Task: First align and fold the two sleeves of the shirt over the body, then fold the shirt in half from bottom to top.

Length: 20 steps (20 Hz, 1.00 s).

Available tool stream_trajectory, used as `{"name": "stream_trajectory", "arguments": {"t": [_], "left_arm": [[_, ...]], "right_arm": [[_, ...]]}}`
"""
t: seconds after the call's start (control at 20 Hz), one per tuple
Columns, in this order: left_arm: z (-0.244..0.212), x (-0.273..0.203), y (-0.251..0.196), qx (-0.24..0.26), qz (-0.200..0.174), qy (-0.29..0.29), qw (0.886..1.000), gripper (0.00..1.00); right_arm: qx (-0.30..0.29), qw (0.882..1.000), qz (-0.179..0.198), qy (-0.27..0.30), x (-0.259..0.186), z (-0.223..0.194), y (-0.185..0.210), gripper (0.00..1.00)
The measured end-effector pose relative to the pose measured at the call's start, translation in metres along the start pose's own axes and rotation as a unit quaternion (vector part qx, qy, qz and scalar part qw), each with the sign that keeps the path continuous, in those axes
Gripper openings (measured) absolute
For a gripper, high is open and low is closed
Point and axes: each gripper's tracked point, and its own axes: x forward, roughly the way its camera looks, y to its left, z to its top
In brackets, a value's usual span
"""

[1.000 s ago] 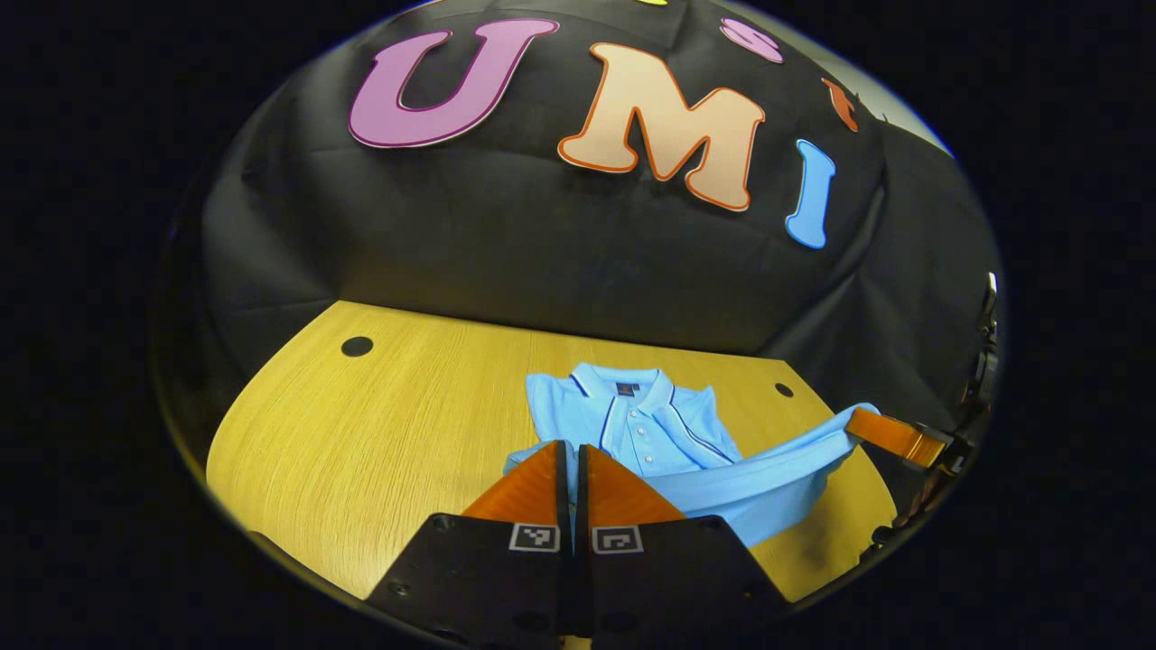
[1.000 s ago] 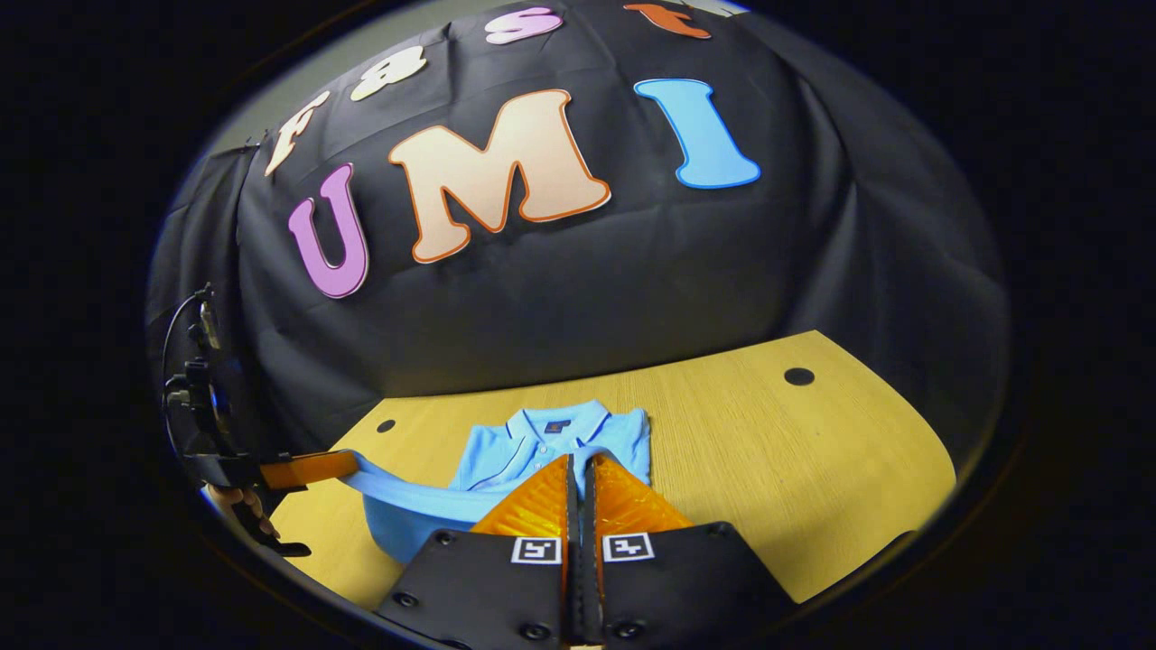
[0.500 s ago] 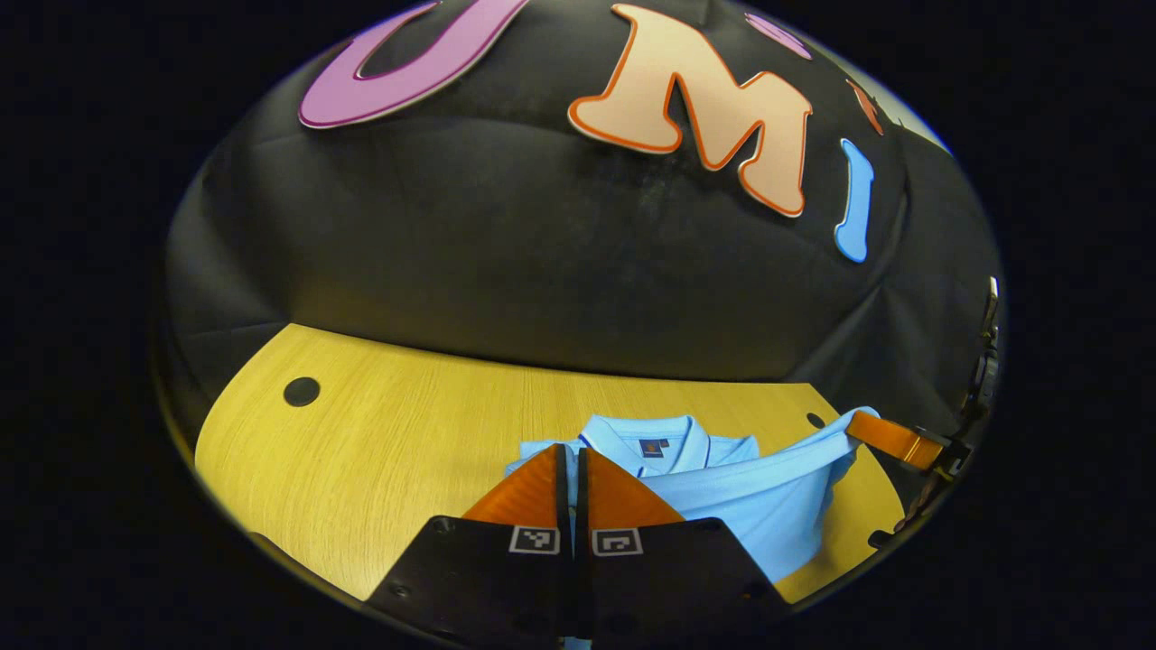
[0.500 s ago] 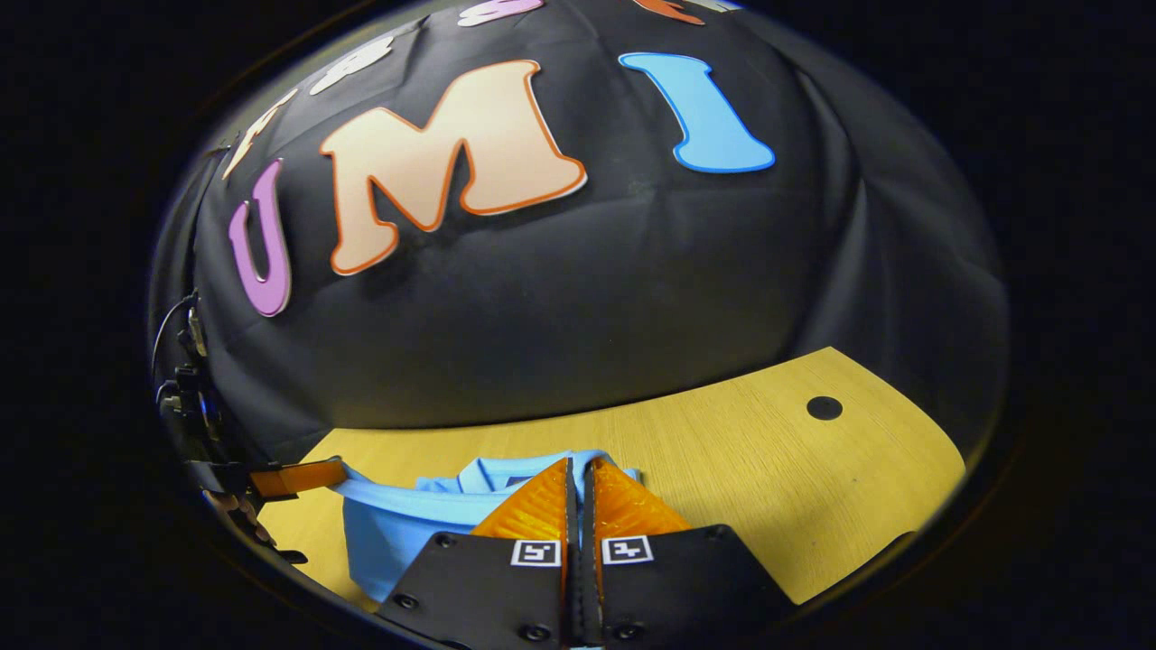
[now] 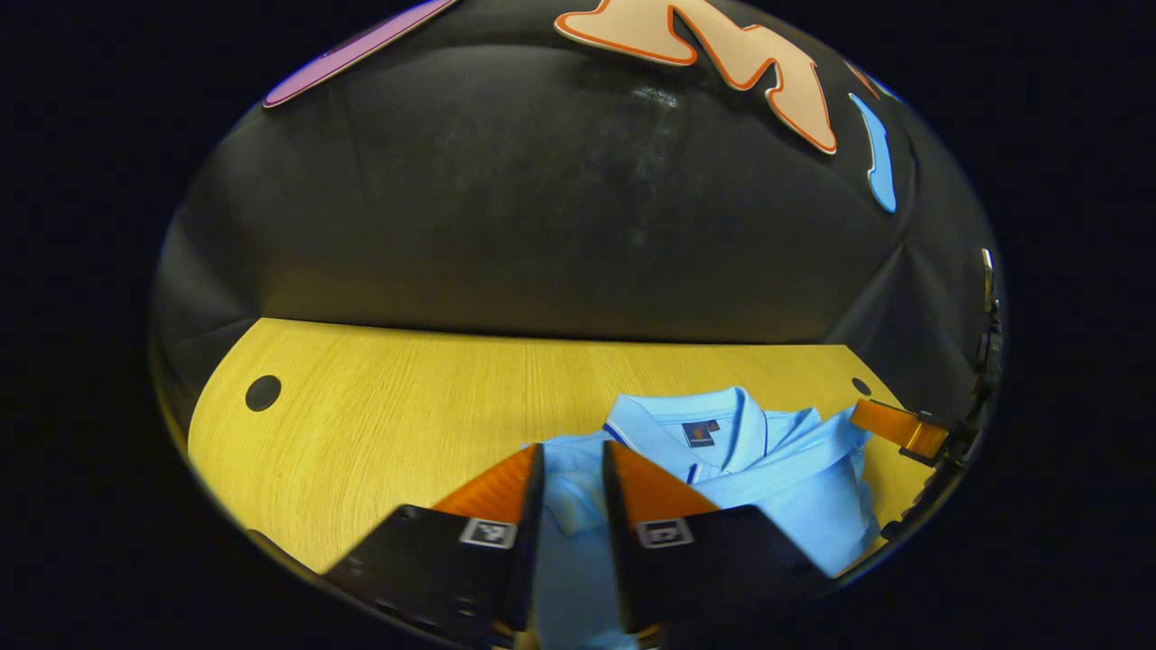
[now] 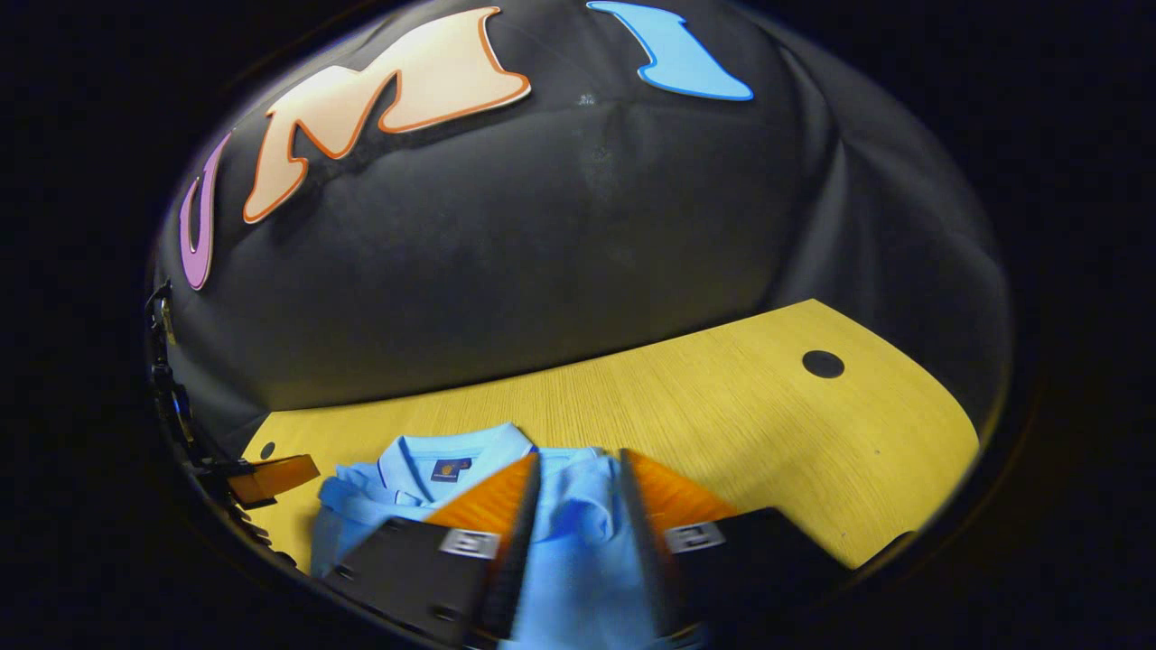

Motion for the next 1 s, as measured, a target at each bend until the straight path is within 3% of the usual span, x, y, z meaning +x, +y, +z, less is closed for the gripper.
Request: {"name": "stream_trajectory", "arguments": {"t": [0.1,0.15,0.45,0.6,0.85,1.0], "left_arm": [[0.022,-0.014,0.0,0.008,0.01,-0.039,0.999,0.77],[0.033,-0.026,-0.001,0.018,0.018,-0.057,0.998,0.99],[0.086,-0.138,-0.035,0.047,0.035,-0.158,0.986,0.96],[0.101,-0.194,-0.051,0.049,0.055,-0.21,0.975,0.96],[0.095,-0.29,-0.077,0.085,0.072,-0.248,0.962,0.95],[0.081,-0.327,-0.093,0.089,0.076,-0.261,0.958,0.95]], "right_arm": [[-0.021,0.999,0.002,-0.035,-0.021,0.02,0.004,0.99],[-0.031,0.998,0.004,-0.049,-0.033,0.03,0.006,0.95],[-0.068,0.985,0.027,-0.157,-0.149,0.095,0.022,0.98],[-0.086,0.976,0.039,-0.195,-0.223,0.106,0.022,0.98],[-0.082,0.967,0.068,-0.233,-0.324,0.11,0.02,0.96],[-0.076,0.964,0.079,-0.241,-0.36,0.107,0.011,0.98]]}}
